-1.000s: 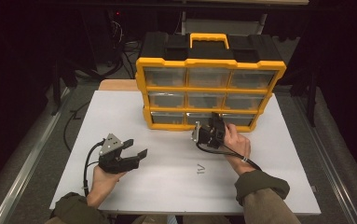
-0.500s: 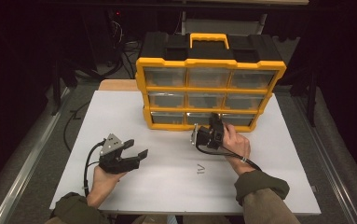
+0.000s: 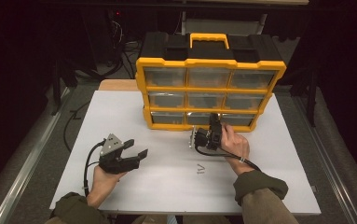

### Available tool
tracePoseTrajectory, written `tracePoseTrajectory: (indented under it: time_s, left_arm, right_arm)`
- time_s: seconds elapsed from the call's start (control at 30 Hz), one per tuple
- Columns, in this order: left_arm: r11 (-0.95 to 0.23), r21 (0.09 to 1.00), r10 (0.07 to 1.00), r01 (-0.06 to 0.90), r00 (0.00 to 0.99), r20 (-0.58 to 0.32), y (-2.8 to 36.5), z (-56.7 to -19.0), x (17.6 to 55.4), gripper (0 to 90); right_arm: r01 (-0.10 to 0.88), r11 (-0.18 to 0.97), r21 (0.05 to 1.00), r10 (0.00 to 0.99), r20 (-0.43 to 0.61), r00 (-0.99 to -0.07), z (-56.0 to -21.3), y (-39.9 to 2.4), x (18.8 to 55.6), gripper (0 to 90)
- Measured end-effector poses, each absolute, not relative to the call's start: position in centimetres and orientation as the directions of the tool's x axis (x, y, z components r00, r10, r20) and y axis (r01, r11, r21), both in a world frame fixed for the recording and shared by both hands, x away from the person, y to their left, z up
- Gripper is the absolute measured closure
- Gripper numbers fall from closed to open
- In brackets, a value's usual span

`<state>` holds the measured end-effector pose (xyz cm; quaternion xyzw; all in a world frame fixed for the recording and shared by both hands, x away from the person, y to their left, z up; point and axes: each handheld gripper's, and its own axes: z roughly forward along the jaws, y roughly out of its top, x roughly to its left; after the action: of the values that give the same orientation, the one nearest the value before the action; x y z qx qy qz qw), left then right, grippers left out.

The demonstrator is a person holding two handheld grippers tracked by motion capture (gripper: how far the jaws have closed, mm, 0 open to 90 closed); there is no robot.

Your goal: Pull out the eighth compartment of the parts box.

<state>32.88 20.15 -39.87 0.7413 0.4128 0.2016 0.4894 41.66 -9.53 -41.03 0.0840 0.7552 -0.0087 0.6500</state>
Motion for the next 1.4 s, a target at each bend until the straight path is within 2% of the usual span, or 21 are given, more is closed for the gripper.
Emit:
tracePoseTrajectory:
  time_s: [0.3, 0.53, 0.83, 0.93, 0.97, 1.03, 1.4]
  left_arm:
    - [-0.177, 0.893, 0.808, 0.414, 0.579, -0.109, 20.1, -39.9, 32.9, 32.9]
    - [-0.175, 0.893, 0.808, 0.414, 0.579, -0.110, 20.2, -39.9, 32.9, 33.0]
    - [-0.177, 0.893, 0.805, 0.415, 0.583, -0.111, 20.1, -39.9, 32.9, 33.0]
    - [-0.179, 0.892, 0.805, 0.414, 0.583, -0.109, 20.1, -39.9, 32.9, 32.9]
    - [-0.180, 0.892, 0.805, 0.414, 0.584, -0.109, 20.1, -39.9, 32.9, 33.0]
    - [-0.180, 0.892, 0.805, 0.414, 0.583, -0.108, 20.1, -39.9, 32.9, 33.0]
    - [-0.177, 0.893, 0.804, 0.414, 0.584, -0.111, 20.1, -39.9, 32.9, 33.0]
  right_arm:
    - [0.126, 0.990, 0.070, 0.088, -0.986, -0.144, -41.1, -9.5, 41.5, 82.9]
    - [0.101, 0.993, 0.058, 0.068, -0.992, -0.103, -41.6, -9.5, 41.8, 78.0]
    - [0.111, 0.994, -0.016, -0.010, -0.999, -0.052, -42.8, -9.3, 41.7, 71.0]
    - [0.104, 0.994, -0.016, -0.012, -0.999, -0.042, -42.8, -9.4, 41.8, 72.7]
    - [0.098, 0.995, -0.016, -0.013, -0.999, -0.032, -42.8, -9.4, 41.8, 77.1]
    - [0.092, 0.996, -0.010, -0.008, -1.000, -0.026, -42.7, -9.5, 41.9, 79.1]
    - [0.099, 0.995, -0.028, -0.026, -0.999, -0.025, -42.7, -9.4, 41.8, 80.9]
